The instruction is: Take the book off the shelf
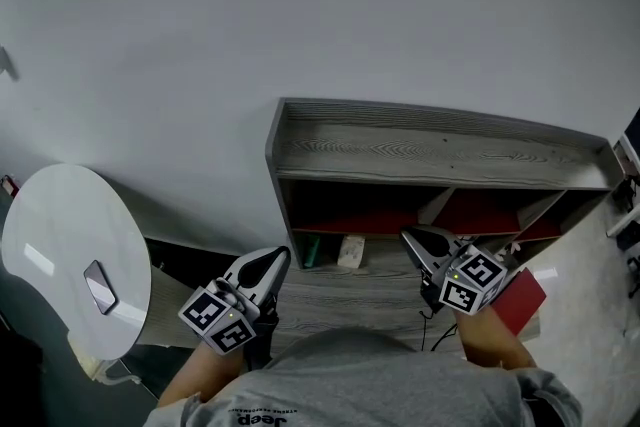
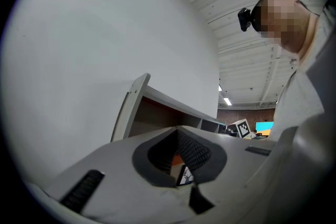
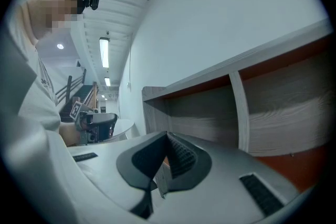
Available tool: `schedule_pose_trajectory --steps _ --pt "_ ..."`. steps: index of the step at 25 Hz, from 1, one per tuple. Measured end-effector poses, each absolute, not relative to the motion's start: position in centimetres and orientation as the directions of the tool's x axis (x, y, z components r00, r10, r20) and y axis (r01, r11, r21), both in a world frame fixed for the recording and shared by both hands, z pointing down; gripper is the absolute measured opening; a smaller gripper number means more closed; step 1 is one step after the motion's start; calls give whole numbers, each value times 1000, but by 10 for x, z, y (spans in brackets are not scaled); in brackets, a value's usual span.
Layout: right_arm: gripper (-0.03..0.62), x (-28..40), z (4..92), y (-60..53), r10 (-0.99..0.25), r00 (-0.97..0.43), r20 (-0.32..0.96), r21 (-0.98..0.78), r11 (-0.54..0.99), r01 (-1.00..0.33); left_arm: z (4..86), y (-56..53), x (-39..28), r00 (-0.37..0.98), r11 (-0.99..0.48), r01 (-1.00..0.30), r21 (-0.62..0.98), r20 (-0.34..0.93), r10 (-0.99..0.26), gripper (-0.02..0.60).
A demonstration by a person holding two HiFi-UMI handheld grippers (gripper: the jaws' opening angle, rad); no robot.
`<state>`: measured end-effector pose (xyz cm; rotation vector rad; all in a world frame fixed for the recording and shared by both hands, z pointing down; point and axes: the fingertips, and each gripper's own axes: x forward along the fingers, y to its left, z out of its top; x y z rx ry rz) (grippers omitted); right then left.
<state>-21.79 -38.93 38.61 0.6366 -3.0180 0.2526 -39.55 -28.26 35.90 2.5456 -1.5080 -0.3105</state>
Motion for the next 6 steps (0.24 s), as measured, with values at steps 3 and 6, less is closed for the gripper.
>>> schedule_pose_trajectory --steps 3,6 --pt "0 -211 390 -394 -403 -912 78 -149 900 -410 364 -288 -389 473 -479 -842 247 -87 -877 12" --pt "0 -206 394 -398 -403 -912 75 -149 900 -410 368 -291 -385 475 -480 -841 249 -82 -876 12"
